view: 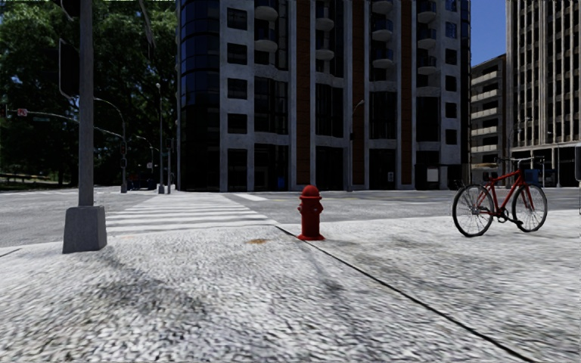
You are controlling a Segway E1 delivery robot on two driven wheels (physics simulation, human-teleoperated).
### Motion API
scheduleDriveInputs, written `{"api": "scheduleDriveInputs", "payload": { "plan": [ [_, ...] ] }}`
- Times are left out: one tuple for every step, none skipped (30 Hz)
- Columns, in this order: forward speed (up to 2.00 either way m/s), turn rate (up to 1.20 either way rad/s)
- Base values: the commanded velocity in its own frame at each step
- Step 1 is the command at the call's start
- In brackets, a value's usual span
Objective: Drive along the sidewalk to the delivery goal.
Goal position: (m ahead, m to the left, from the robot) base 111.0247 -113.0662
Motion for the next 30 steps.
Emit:
{"api": "scheduleDriveInputs", "payload": {
  "plan": [
    [2.0,0.21],
    [2.0,0.26],
    [2.0,0.3],
    [2.0,0.34],
    [2.0,0.37],
    [2.0,0.4],
    [2.0,0.46],
    [2.0,0.5],
    [2.0,0.52],
    [2.0,0.53],
    [2.0,0.56],
    [2.0,0.6],
    [2.0,0.62],
    [2.0,0.62],
    [2.0,0.62],
    [2.0,0.62],
    [2.0,0.62],
    [2.0,0.62],
    [2.0,0.62],
    [2.0,0.62],
    [2.0,0.62],
    [2.0,0.62],
    [2.0,0.62],
    [2.0,0.62],
    [2.0,0.62],
    [2.0,0.58],
    [2.0,0.08],
    [2.0,0.0],
    [2.0,0.0],
    [2.0,0.0]
  ]
}}
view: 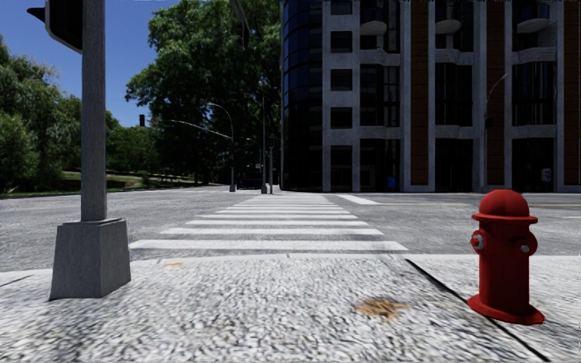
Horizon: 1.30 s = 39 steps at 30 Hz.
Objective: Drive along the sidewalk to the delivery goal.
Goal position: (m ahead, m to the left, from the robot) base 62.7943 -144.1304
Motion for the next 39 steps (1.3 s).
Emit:
{"api": "scheduleDriveInputs", "payload": {
  "plan": [
    [2.0,0.0],
    [2.0,0.0],
    [2.0,0.0],
    [2.0,0.0],
    [2.0,0.0],
    [2.0,0.0],
    [2.0,0.0],
    [2.0,0.0],
    [2.0,0.0],
    [2.0,0.0],
    [2.0,0.0],
    [2.0,0.0],
    [2.0,0.0],
    [2.0,0.0],
    [2.0,0.0],
    [2.0,0.0],
    [2.0,0.0],
    [2.0,-0.05],
    [2.0,-0.23],
    [2.0,-0.47],
    [2.0,-0.65],
    [2.0,-0.74],
    [2.0,-0.77],
    [2.0,-0.33],
    [2.0,0.0],
    [2.0,0.0],
    [2.0,0.0],
    [2.0,0.0],
    [2.0,0.0],
    [2.0,0.0],
    [2.0,0.0],
    [2.0,0.0],
    [2.0,0.0],
    [2.0,0.0],
    [2.0,0.0],
    [2.0,0.0],
    [2.0,0.0],
    [2.0,0.0],
    [2.0,0.0]
  ]
}}
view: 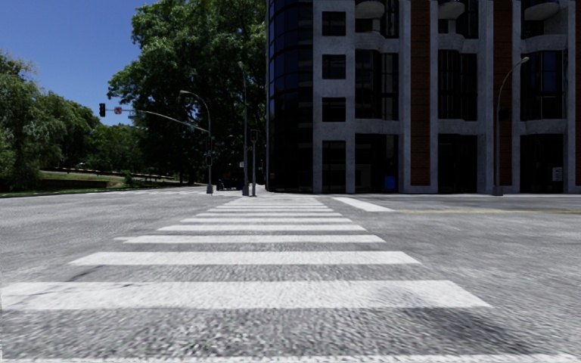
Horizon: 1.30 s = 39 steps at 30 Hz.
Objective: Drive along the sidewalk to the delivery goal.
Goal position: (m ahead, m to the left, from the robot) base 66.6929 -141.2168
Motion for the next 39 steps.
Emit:
{"api": "scheduleDriveInputs", "payload": {
  "plan": [
    [2.0,0.0],
    [2.0,0.0],
    [2.0,0.0],
    [2.0,0.0],
    [2.0,0.0],
    [2.0,0.0],
    [2.0,0.0],
    [2.0,0.0],
    [2.0,0.0],
    [2.0,0.0],
    [2.0,0.0],
    [2.0,0.0],
    [2.0,0.0],
    [2.0,0.0],
    [2.0,0.0],
    [2.0,0.0],
    [2.0,0.0],
    [2.0,0.0],
    [2.0,0.0],
    [2.0,0.0],
    [2.0,0.0],
    [2.0,0.0],
    [2.0,0.0],
    [2.0,0.0],
    [2.0,0.0],
    [2.0,0.0],
    [2.0,0.0],
    [2.0,0.0],
    [2.0,0.0],
    [2.0,0.0],
    [2.0,0.0],
    [2.0,0.0],
    [2.0,0.0],
    [2.0,0.0],
    [2.0,0.0],
    [2.0,0.0],
    [2.0,0.0],
    [2.0,0.0],
    [2.0,0.0]
  ]
}}
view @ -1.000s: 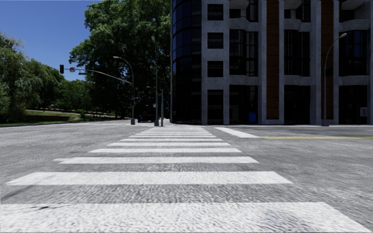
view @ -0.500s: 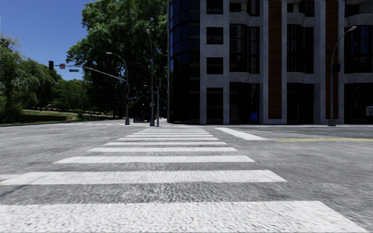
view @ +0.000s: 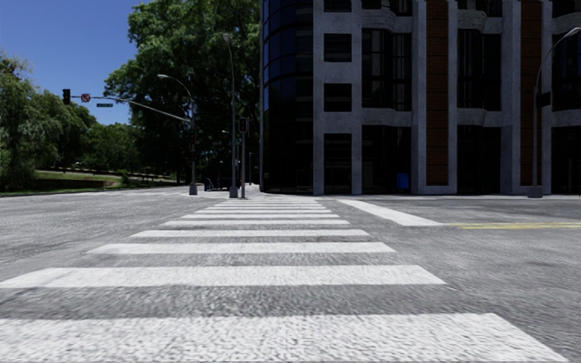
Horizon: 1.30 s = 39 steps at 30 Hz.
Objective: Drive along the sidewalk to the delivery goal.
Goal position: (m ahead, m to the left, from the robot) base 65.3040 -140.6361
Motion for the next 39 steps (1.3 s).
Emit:
{"api": "scheduleDriveInputs", "payload": {
  "plan": [
    [2.0,0.0],
    [2.0,0.0],
    [2.0,0.0],
    [2.0,0.0],
    [2.0,0.0],
    [2.0,0.0],
    [2.0,0.0],
    [2.0,0.0],
    [2.0,0.0],
    [2.0,0.0],
    [2.0,0.0],
    [2.0,0.0],
    [2.0,0.0],
    [2.0,0.0],
    [2.0,0.0],
    [2.0,0.0],
    [2.0,0.0],
    [2.0,0.0],
    [2.0,0.0],
    [2.0,0.0],
    [2.0,0.0],
    [2.0,0.0],
    [2.0,0.0],
    [2.0,0.0],
    [2.0,0.0],
    [2.0,0.0],
    [2.0,0.0],
    [2.0,0.0],
    [2.0,0.0],
    [2.0,0.0],
    [2.0,0.0],
    [2.0,0.0],
    [2.0,0.0],
    [2.0,0.0],
    [2.0,0.0],
    [2.0,0.0],
    [2.0,0.0],
    [2.0,0.0],
    [2.0,0.0]
  ]
}}
